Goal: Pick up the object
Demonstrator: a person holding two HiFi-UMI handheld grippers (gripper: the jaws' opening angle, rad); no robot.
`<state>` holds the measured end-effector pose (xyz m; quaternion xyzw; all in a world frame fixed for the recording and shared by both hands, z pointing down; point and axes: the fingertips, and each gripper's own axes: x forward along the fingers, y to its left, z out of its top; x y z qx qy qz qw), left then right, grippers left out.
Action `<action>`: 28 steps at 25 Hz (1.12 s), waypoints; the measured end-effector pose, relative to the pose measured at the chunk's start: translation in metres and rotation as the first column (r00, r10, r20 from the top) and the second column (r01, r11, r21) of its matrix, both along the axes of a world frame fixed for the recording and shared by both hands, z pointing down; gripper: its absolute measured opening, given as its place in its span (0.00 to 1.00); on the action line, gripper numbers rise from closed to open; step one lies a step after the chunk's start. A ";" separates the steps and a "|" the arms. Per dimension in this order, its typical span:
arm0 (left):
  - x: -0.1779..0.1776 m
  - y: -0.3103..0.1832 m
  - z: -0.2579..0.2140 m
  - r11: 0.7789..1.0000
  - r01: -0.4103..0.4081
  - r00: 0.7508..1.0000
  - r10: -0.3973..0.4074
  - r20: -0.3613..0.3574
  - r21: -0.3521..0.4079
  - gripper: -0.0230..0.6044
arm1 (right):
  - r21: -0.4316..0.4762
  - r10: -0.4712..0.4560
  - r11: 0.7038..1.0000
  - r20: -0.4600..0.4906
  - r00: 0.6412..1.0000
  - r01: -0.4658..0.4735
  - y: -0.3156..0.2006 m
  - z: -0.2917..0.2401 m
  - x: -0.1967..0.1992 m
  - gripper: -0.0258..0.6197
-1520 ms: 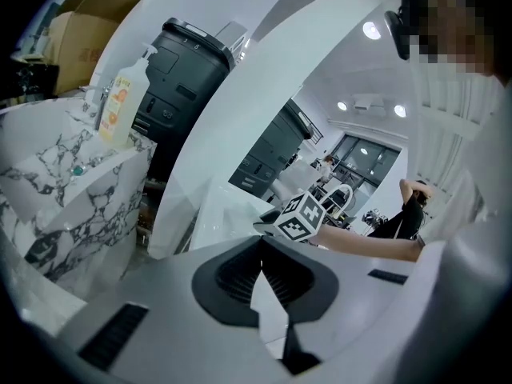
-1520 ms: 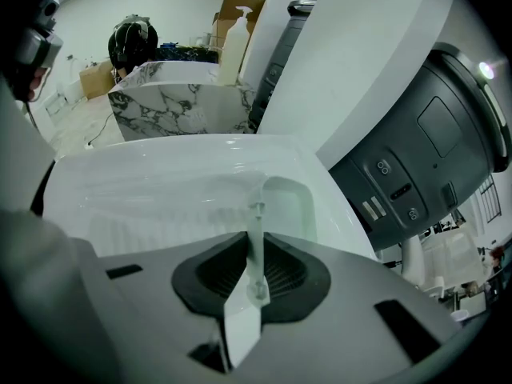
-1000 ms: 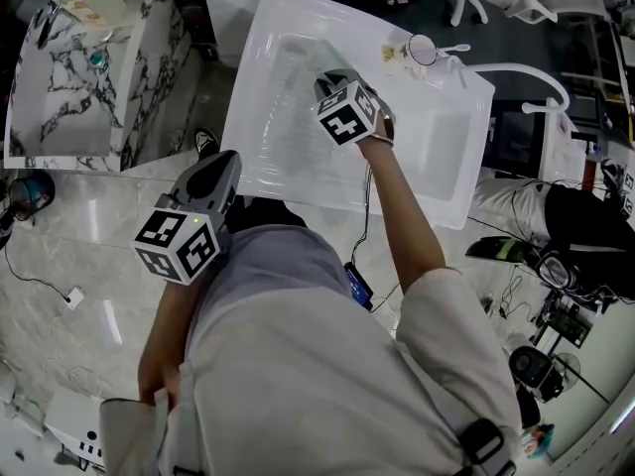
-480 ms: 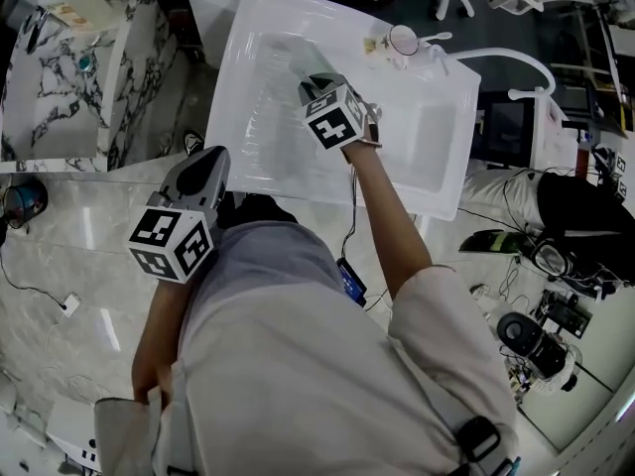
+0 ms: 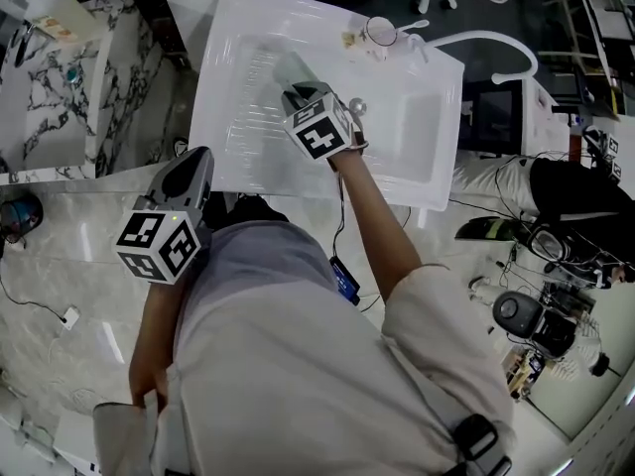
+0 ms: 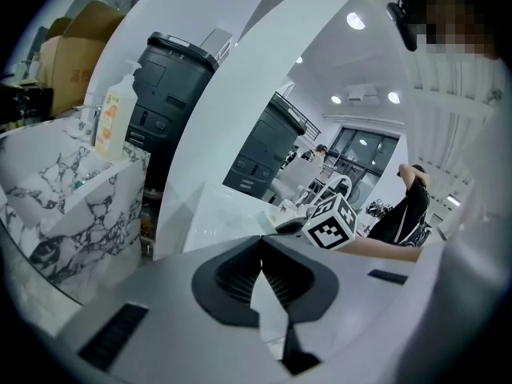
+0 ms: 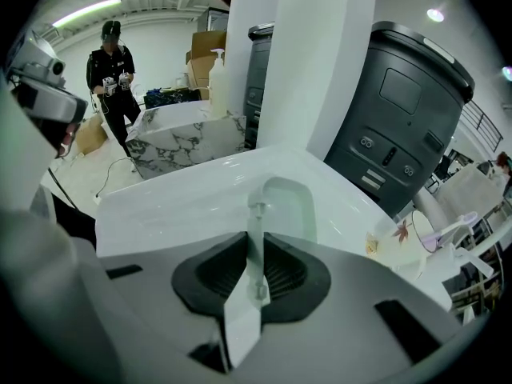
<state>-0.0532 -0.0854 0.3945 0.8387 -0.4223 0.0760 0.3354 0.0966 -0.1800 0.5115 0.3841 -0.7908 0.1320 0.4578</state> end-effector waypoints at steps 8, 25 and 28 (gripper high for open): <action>0.003 0.005 -0.002 1.000 0.003 1.000 -0.004 0.012 0.021 0.05 | 0.008 0.020 1.000 0.063 0.998 -0.021 0.018 -0.012 0.001 0.13; 0.019 0.011 0.001 1.000 -0.015 0.998 0.014 0.056 0.018 0.05 | -0.008 0.105 0.994 0.230 0.967 -0.106 0.064 -0.033 0.011 0.13; 0.024 0.012 0.002 1.000 -0.019 0.998 0.018 0.053 0.019 0.05 | -0.040 0.143 0.990 0.294 0.945 -0.137 0.071 -0.035 0.017 0.13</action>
